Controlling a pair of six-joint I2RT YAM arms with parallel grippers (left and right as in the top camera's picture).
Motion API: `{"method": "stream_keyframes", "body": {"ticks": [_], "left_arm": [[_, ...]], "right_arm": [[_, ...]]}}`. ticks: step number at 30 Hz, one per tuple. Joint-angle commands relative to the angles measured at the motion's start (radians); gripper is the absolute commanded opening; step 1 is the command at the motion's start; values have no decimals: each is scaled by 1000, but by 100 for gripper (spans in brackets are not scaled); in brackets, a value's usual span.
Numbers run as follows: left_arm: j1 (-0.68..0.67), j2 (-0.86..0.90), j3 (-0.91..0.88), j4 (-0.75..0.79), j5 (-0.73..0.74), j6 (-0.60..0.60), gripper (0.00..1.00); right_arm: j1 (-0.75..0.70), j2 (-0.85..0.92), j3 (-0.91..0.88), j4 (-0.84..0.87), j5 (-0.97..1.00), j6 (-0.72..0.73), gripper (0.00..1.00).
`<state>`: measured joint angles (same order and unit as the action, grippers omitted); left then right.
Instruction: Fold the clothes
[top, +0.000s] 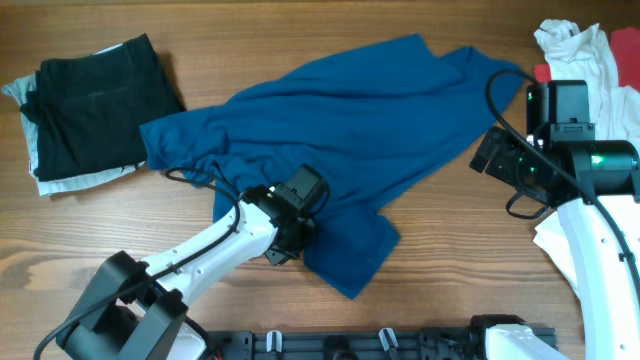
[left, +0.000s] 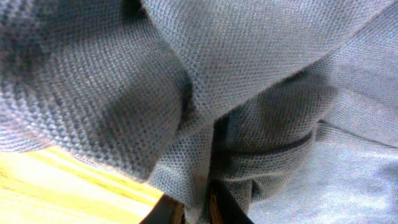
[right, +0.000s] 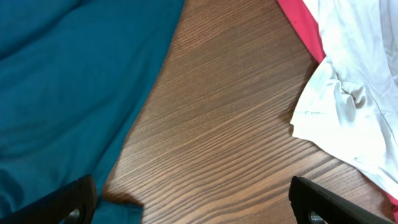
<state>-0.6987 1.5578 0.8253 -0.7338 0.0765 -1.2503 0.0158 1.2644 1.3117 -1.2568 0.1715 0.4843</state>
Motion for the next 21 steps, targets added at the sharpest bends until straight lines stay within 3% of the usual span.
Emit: {"method": "stream_keyframes", "body": {"ticks": [1, 5, 13, 16, 17, 19, 20, 21], "left_arm": [[-8, 8, -8, 1, 2, 4, 13], [-40, 14, -8, 12, 1, -42, 16], [-77, 76, -8, 51, -16, -72, 41], [-77, 80, -8, 71, -46, -73, 41], [-77, 80, -8, 80, -61, -74, 35], [-77, 80, -8, 93, -64, -75, 11], [-77, 80, -8, 99, -64, -75, 4], [-76, 80, -8, 103, -64, -75, 4]], "right_arm": [[-4, 5, 16, -1, -15, -13, 100], [-4, 5, 16, -2, -15, -13, 100], [-4, 5, 16, -9, -15, -13, 100], [-4, 5, 16, -13, -15, -13, 100], [-4, 5, 16, -13, -15, -13, 100], [-4, 5, 16, -13, -15, -13, 100], [-4, 5, 16, -13, -15, -13, 100], [-4, 5, 16, -13, -15, -13, 100]]}}
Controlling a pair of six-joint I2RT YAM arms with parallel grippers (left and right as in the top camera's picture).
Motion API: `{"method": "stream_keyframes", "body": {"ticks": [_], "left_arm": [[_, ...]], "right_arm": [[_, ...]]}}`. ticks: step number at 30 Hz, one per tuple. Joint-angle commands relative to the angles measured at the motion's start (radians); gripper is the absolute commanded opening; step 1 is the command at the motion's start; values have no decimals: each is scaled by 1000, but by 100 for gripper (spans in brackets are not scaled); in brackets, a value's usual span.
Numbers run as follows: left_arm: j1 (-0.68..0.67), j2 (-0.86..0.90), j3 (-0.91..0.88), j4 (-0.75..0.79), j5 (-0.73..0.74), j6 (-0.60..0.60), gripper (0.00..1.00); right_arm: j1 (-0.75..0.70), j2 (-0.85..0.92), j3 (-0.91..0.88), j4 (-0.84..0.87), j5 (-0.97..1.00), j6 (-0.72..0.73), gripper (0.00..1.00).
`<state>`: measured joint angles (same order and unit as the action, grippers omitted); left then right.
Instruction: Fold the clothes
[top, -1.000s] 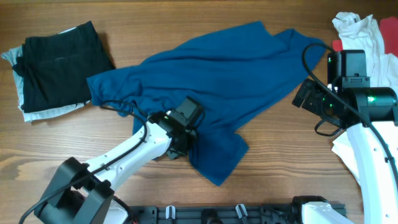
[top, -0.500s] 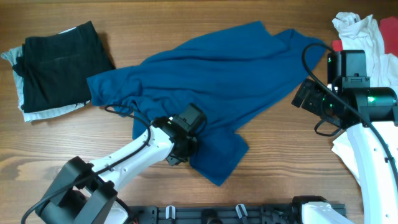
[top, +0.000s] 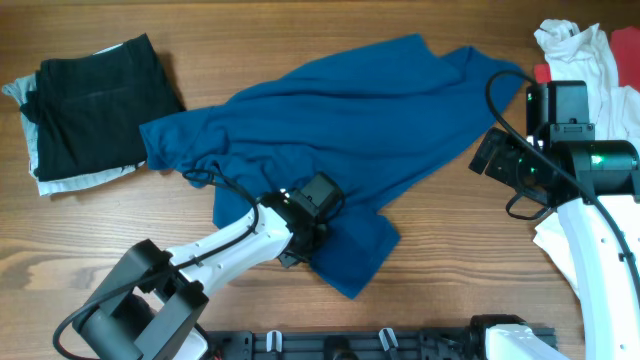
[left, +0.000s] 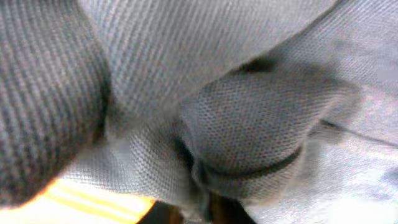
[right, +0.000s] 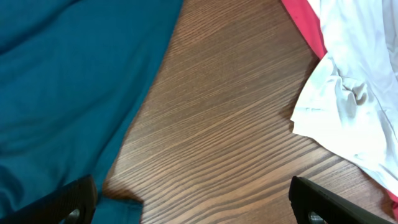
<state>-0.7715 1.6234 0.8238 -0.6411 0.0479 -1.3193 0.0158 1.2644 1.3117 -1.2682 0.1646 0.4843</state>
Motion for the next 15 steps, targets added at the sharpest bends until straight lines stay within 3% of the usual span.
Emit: {"method": "stream_keyframes", "body": {"ticks": [1, 7, 10, 15], "left_arm": [[-3, 14, -7, 11, -39, -6, 4], [77, -64, -6, -99, -68, 35, 4], [196, -318, -6, -226, -105, 194, 4], [445, -705, -6, -396, -240, 325, 4]], "right_arm": [[-4, 5, 16, -2, -8, -13, 100], [-4, 5, 16, -4, -8, -14, 100], [-4, 6, 16, -2, -8, -14, 100], [-4, 28, 16, -1, -8, -11, 100]]}}
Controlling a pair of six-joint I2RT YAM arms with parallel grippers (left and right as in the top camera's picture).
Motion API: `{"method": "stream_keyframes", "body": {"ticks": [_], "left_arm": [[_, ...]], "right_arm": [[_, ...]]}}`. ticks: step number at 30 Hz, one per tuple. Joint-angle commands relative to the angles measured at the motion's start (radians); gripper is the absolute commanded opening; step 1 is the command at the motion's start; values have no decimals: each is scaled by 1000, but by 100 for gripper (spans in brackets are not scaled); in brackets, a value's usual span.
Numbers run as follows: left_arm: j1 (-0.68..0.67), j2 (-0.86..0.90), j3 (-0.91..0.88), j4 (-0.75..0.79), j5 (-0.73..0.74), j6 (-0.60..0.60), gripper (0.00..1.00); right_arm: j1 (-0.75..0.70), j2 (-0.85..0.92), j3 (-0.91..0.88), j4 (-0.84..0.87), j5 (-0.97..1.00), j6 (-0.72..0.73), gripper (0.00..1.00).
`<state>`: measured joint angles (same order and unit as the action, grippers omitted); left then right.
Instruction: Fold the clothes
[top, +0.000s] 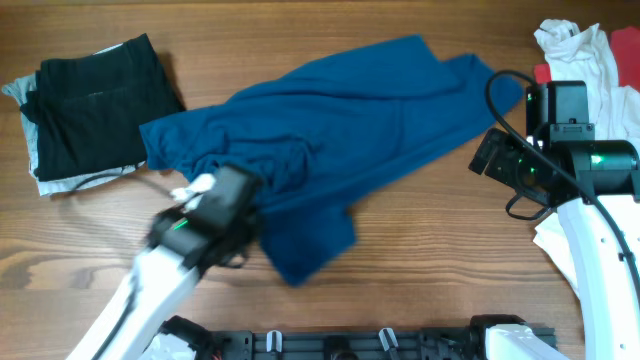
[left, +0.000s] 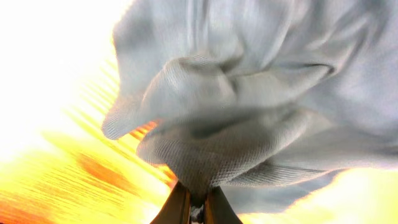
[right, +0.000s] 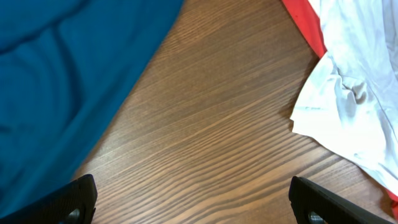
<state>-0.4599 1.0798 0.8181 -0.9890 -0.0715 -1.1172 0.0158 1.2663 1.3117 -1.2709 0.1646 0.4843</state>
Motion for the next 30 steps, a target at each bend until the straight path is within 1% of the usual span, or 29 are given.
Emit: {"method": "stream_keyframes", "body": {"ticks": [1, 4, 7, 9, 12, 17, 21, 25, 30], "left_arm": [[214, -233, -1, -64, -121, 155, 4], [369, -327, -1, -92, -121, 203, 4], [462, -331, -1, -102, -120, 247, 4], [506, -306, -1, -102, -120, 248, 4], [517, -257, -1, -102, -120, 250, 4], [517, -160, -1, -102, -101, 251, 4], [517, -92, -1, -102, -77, 251, 4], [517, -69, -1, -102, -56, 251, 4], [517, -69, -1, -104, -56, 251, 4]], "right_arm": [[-4, 42, 16, 1, -16, -10, 100], [-4, 93, 16, 7, -60, -11, 100], [-4, 151, 6, 32, -61, -11, 100], [-4, 199, -17, 39, -61, -14, 100], [-5, 272, -92, 82, -62, -13, 100], [-5, 377, -181, 257, -69, -52, 100], [-4, 449, -194, 437, -121, -194, 100], [-4, 505, -194, 541, -121, -194, 100], [-4, 601, -195, 584, -122, -194, 100]]}}
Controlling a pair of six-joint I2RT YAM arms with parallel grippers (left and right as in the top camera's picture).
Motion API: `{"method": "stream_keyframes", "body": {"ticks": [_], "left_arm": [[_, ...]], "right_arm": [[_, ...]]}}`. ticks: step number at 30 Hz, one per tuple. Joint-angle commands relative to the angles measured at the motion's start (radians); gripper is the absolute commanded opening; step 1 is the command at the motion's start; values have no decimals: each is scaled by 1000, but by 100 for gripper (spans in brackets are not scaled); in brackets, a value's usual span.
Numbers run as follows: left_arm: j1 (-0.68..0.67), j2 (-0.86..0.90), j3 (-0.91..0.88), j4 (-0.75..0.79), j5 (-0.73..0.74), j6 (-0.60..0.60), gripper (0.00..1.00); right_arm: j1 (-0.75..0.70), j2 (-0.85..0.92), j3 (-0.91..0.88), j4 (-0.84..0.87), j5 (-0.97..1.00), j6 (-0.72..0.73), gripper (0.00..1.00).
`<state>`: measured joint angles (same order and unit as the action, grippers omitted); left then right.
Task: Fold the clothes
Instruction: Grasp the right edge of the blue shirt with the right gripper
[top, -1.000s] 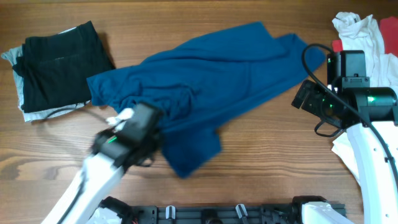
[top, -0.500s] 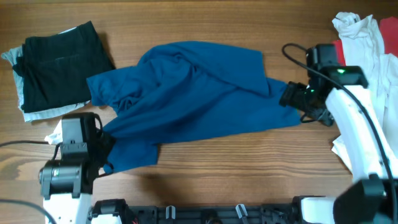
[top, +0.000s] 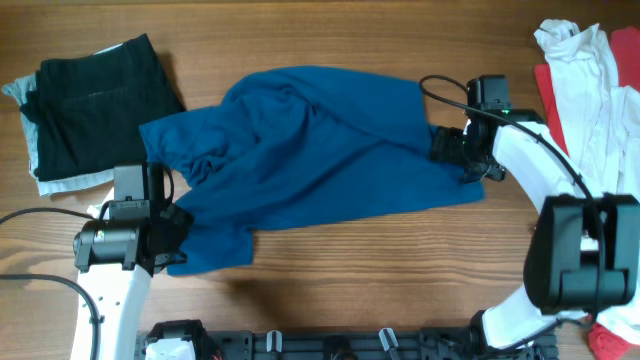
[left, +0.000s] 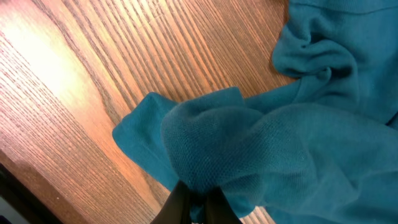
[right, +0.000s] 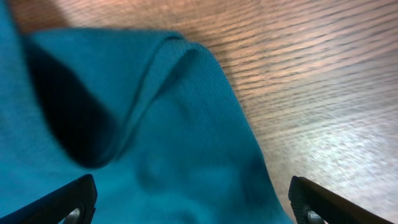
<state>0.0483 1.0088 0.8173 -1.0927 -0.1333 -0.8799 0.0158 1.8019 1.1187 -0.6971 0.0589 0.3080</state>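
Observation:
A blue shirt (top: 320, 150) lies spread and rumpled across the middle of the wooden table. My left gripper (top: 168, 243) is at its lower-left corner, shut on a bunched fold of the blue fabric (left: 217, 149); in the left wrist view the gripper (left: 197, 211) has its fingers pinched together under the cloth. My right gripper (top: 452, 150) hovers over the shirt's right edge. It is open, with its fingers (right: 68, 202) spread wide above the blue cloth (right: 161, 124) and nothing between them.
A folded stack of black clothes (top: 95, 100) sits at the far left. White and red garments (top: 590, 70) are piled at the right edge. Bare wood (top: 380, 270) runs along the front of the table.
My left gripper, still shut on the shirt, has moved left and nearer the front edge, dragging the cloth with it. My right gripper has moved left from beside the shirt to over its right edge.
My left gripper was shut on a fold at the shirt's lower middle while the right gripper stood open to the right. The left then held the cloth farther left, and now at the lower left with the shirt spread wider. The right gripper now hangs over the shirt.

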Motion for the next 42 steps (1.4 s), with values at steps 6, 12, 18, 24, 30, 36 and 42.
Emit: {"method": "stream_keyframes", "body": {"ticks": [6, 12, 18, 24, 30, 36, 42], "left_arm": [[9, 2, 0, 0, 6, 13, 4], [9, 2, 0, 0, 6, 13, 4], [9, 2, 0, 1, 6, 13, 4], [9, 2, 0, 0, 6, 13, 4], [9, 2, 0, -6, 6, 13, 4], [9, 2, 0, -5, 6, 13, 4], [9, 2, 0, -5, 6, 13, 4]], "right_arm": [[-2, 119, -2, -1, -117, -23, 89], [-2, 37, 21, -157, -121, -20, 45], [-2, -174, 59, -441, -245, 29, 38], [-2, -296, 58, -280, -218, 36, 43], [-34, -280, 8, -478, -5, 233, 68], [-58, -280, -146, -391, -113, 291, 68], [-58, -280, -298, -189, -180, 414, 67]]}}
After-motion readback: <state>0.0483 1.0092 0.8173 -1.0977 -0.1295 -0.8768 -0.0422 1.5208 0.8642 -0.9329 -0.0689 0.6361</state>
